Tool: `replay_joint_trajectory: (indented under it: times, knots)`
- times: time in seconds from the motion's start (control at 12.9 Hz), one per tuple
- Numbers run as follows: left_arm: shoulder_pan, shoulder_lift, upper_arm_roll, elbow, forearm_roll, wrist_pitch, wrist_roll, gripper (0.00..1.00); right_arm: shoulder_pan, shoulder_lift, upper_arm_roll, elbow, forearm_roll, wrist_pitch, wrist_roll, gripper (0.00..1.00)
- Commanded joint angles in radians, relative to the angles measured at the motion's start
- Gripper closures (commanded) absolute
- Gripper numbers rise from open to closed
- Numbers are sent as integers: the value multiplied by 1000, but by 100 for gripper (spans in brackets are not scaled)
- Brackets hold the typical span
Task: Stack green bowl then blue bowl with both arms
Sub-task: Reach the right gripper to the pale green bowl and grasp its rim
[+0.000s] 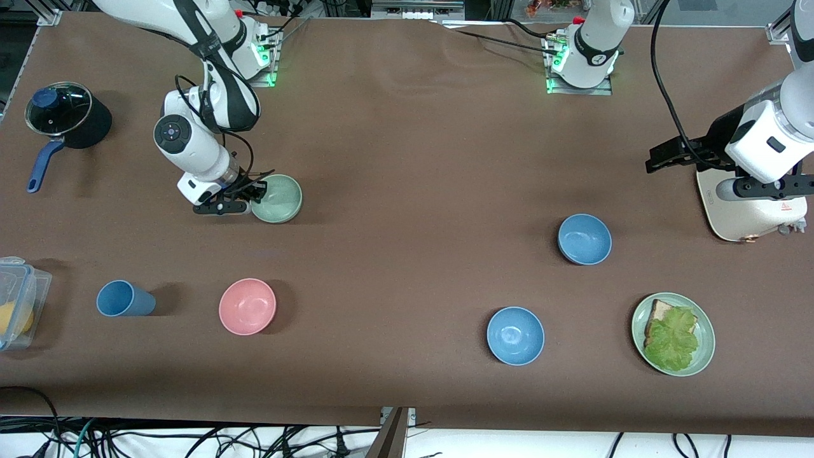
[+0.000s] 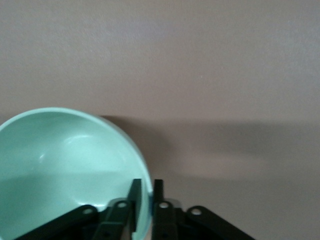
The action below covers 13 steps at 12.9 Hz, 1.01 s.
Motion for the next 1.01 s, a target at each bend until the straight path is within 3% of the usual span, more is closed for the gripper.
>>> replay_joint_trajectory:
  times: [0.0,0.23,0.39,0.62,0.77,0.93]
  knots:
    - [-3,3,-4,8,28,-12,-7,0,2,-23,55,47,8,-19,11,100]
    - [-3,4,-4,8,27,-12,-7,0,42,29,164,250,14,-135,210,100]
    - [-4,4,-4,8,27,-12,-7,0,137,136,167,430,11,-202,363,100]
    - [-1,18,-2,10,19,-11,-5,0,287,329,160,651,-16,-196,581,100]
    - [-1,23,-4,10,19,-11,-7,0,350,426,140,735,-93,-185,693,100]
    - [0,36,-2,8,16,-11,-7,0,354,446,130,737,-144,-174,705,100]
